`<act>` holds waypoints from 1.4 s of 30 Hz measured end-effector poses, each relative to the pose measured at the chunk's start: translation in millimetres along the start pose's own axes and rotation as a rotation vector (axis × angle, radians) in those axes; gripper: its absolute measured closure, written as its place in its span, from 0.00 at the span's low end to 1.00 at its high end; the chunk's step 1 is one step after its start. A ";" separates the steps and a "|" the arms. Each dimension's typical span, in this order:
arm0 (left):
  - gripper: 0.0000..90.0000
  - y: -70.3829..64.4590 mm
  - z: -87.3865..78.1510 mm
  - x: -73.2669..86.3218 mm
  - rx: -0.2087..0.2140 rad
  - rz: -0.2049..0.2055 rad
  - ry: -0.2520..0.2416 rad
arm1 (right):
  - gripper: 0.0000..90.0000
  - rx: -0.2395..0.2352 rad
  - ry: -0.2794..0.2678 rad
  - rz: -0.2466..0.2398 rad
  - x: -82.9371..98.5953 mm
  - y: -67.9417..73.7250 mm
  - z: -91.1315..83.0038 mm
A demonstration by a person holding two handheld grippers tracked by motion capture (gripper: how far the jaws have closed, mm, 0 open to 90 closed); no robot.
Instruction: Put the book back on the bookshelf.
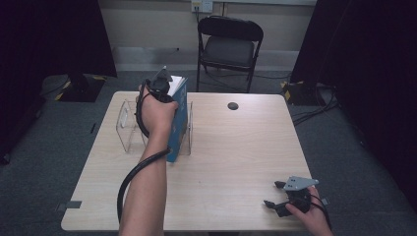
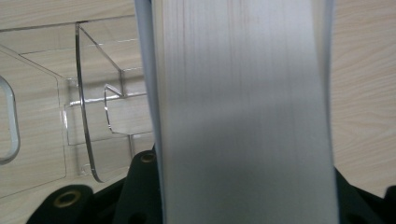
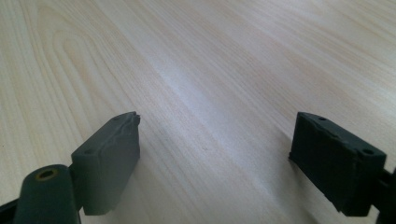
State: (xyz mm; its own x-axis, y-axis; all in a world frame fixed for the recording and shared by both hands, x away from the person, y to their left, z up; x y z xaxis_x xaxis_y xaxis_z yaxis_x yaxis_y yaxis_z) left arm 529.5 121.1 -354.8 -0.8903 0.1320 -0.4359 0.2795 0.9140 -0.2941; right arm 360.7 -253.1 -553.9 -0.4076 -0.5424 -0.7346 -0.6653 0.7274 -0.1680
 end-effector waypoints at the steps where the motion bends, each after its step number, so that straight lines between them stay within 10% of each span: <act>1: 0.69 0.4 0.9 0.3 -0.003 -0.003 -0.003 | 0.17 0.000 0.000 0.000 0.0 0.0 0.0; 23: 0.68 4.5 9.2 5.8 -0.016 0.010 -0.020 | 0.17 -0.001 0.001 0.001 0.0 0.1 0.1; 42: 0.61 -0.6 -12.0 23.5 0.087 0.052 -0.056 | 0.17 0.001 0.000 0.001 0.0 0.0 0.1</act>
State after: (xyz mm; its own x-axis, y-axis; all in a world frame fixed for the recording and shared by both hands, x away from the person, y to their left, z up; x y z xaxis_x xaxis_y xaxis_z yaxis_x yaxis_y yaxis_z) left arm 504.1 128.2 -354.7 -0.8533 0.1543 -0.4981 0.3567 0.8694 -0.3418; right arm 360.8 -253.0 -554.0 -0.4085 -0.5415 -0.7348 -0.6642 0.7285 -0.1675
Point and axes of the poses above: each handheld gripper's, and its own axes: z roughly forward along the jaws, x roughly out of its underside, y roughly to its left, the point moved 8 cm from there along z, roughly forward along the jaws, and after that the axes turned 14 degrees about x, right-handed, at the moved point
